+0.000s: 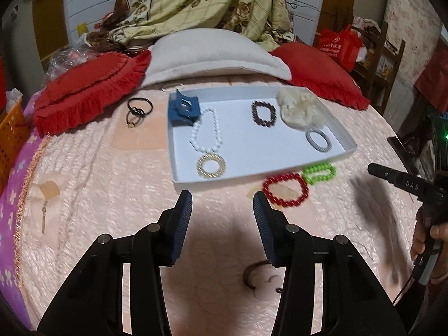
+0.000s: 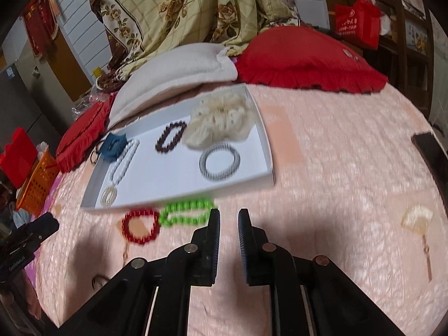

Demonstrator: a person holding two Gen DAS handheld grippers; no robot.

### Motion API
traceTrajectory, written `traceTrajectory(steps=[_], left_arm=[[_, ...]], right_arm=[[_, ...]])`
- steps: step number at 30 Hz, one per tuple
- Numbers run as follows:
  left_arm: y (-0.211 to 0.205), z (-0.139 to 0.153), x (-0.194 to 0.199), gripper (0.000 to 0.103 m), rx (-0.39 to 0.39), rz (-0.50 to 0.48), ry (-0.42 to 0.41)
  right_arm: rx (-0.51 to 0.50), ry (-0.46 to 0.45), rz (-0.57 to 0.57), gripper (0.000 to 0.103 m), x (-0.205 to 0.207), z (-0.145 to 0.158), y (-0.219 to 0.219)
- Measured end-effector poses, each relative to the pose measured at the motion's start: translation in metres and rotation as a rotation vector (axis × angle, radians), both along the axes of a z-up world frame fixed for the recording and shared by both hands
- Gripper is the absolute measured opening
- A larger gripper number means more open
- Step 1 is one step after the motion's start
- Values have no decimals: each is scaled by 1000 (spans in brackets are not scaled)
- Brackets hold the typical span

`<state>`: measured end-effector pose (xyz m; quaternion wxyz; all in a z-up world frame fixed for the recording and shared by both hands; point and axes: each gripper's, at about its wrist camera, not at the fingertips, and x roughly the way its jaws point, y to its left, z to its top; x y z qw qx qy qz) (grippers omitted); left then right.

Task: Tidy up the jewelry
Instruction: 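Grasp the red bead bracelet with the left tool while the right tool grasps the green bead bracelet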

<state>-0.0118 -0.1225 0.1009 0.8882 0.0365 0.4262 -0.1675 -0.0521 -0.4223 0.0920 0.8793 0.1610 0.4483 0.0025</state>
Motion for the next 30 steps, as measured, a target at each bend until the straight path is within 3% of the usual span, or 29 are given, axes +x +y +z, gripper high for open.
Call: traceTrajectory(steps=[11,19,30], left_arm=[[-24,-30,5,45,-15,-37,93],[-49,-50,28,45,-41,-67,150],[-68,-69,57,45,-79,-74,202]], right_arm=[[52,25,45,12,-5,-24,3],[66,34,111,12,20,-38,22],[78,30,88,16,53,-48,26]])
